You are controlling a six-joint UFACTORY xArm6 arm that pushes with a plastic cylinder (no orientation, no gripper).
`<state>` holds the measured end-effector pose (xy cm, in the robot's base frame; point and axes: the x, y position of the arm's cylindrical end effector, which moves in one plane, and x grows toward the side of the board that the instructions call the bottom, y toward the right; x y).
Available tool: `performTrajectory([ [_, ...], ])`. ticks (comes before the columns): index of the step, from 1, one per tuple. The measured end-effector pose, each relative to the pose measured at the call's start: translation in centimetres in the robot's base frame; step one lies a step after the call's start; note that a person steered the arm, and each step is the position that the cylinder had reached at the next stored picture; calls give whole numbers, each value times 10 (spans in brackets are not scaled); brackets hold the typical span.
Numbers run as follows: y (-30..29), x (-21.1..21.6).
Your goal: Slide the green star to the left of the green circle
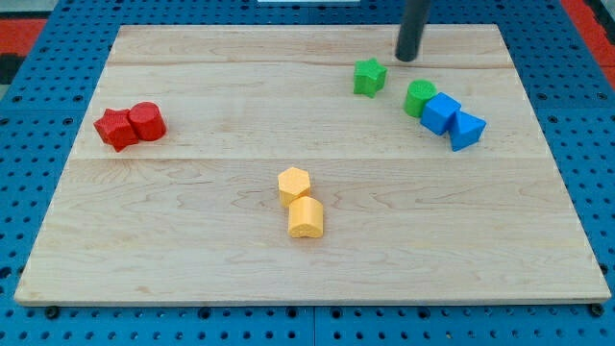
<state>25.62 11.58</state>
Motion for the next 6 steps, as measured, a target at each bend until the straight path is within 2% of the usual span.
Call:
performTrajectory([
  [1,-37,21],
  [2,-34,39],
  [3,2,50],
  [4,-19,38],
  [5,-72,1],
  [6,-117,3],
])
